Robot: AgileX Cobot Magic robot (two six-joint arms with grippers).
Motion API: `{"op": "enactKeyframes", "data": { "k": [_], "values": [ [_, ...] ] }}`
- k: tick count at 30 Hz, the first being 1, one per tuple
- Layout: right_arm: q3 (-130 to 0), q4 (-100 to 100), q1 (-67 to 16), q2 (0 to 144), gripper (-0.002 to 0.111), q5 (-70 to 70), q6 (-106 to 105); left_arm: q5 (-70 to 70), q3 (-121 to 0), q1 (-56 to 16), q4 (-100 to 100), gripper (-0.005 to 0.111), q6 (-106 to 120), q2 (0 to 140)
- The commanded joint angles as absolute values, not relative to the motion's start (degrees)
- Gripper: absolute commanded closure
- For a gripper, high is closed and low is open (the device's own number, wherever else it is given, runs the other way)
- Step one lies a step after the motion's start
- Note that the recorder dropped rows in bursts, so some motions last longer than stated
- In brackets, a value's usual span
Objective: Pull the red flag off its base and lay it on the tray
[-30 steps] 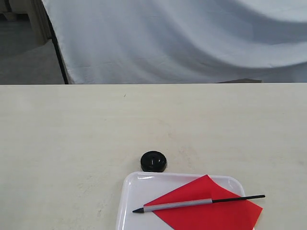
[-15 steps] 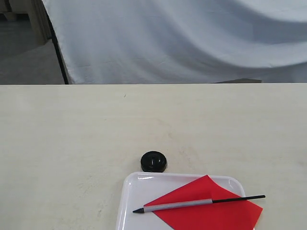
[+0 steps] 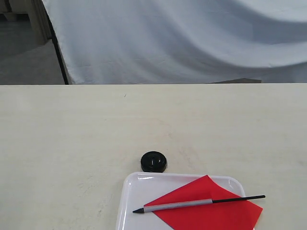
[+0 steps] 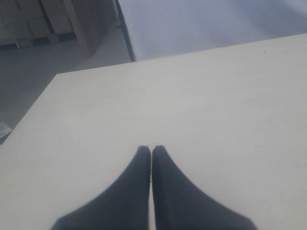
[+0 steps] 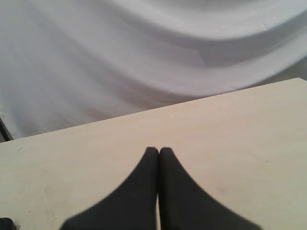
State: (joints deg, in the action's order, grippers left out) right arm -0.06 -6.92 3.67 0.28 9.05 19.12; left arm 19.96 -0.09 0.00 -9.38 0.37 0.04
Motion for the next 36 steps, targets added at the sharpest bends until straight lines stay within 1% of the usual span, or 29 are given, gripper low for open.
{"op": "enactKeyframes", "data": {
  "k": [1, 8, 36],
  "values": [
    [0.0, -6.66, 3.5, 0.0, 0.109, 10.02, 18.15, 19.88, 0.0, 0.08, -9.19, 0.105, 0.0, 0.0],
    [0.0, -6.91, 3.5, 0.0, 0.109, 11.03, 15.15, 19.88, 0.0, 0.08, -9.19, 0.105, 0.0, 0.0],
    [0.0, -6.91, 3.5, 0.0, 0.109, 10.82, 15.15, 19.88, 0.0, 0.08, -9.19, 0.105, 0.0, 0.0]
  ]
}}
